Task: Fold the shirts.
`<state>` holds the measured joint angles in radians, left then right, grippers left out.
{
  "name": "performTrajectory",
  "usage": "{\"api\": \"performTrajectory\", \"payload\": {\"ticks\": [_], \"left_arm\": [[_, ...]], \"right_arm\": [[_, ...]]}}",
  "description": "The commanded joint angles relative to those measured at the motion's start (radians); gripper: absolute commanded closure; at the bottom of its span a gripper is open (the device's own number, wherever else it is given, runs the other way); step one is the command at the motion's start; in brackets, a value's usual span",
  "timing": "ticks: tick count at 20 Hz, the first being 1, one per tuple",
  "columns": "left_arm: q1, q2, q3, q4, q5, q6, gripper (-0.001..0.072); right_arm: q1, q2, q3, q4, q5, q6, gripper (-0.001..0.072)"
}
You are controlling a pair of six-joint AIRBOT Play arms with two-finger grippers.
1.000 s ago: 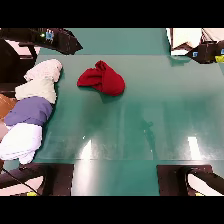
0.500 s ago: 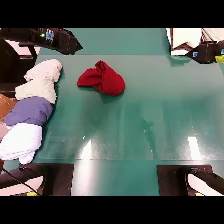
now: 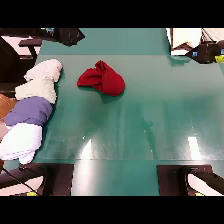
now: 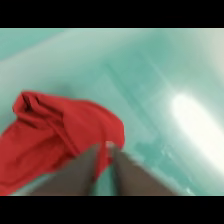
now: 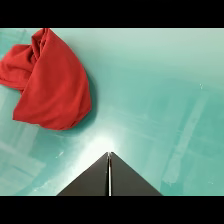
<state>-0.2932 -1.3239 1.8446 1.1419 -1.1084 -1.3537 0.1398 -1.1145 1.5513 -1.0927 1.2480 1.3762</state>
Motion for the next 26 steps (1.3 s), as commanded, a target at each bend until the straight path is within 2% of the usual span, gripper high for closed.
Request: {"api": "performTrajectory", "payload": {"ticks": [1,6,12,15,16,17,18,21,23,26], "left_arm": [[0.001,-0.030,-0.034,0.031,0.084,-0.017,0.0076],[0.001,-0.241,-0.207,0.020,0.091,-0.068,0.0082],[0.001,-0.492,-0.232,-0.251,0.124,-0.077,0.0082],[0.001,-0.506,-0.229,-0.267,0.137,-0.078,0.0084],[0.001,-0.506,-0.227,-0.268,0.139,-0.079,0.0139],[0.001,-0.505,-0.226,-0.268,0.137,-0.078,0.0383],[0.001,-0.505,-0.226,-0.269,0.132,-0.079,0.0689],[0.012,-0.455,-0.201,-0.252,0.104,-0.079,0.0684],[0.030,-0.336,-0.135,-0.211,0.109,-0.078,0.0685],[0.029,-0.137,0.023,-0.067,0.061,-0.040,0.0685]], "right_arm": [[0.000,0.001,0.001,0.002,0.005,0.000,0.0694],[0.000,0.000,0.001,0.002,0.003,0.000,0.0694],[0.000,0.000,0.001,0.002,0.003,0.000,0.0694],[0.000,0.000,0.001,0.002,0.004,0.000,0.0694],[0.000,0.000,0.001,0.002,0.003,0.000,0.0694],[0.000,0.000,0.001,0.002,0.003,0.000,0.0694],[0.000,0.001,0.001,0.002,0.003,0.000,0.0694],[0.000,0.005,0.022,0.002,0.003,0.000,0.0694],[0.000,0.005,0.094,0.002,0.004,0.000,0.0694],[0.000,0.005,0.235,0.002,0.011,0.001,0.0694]]}}
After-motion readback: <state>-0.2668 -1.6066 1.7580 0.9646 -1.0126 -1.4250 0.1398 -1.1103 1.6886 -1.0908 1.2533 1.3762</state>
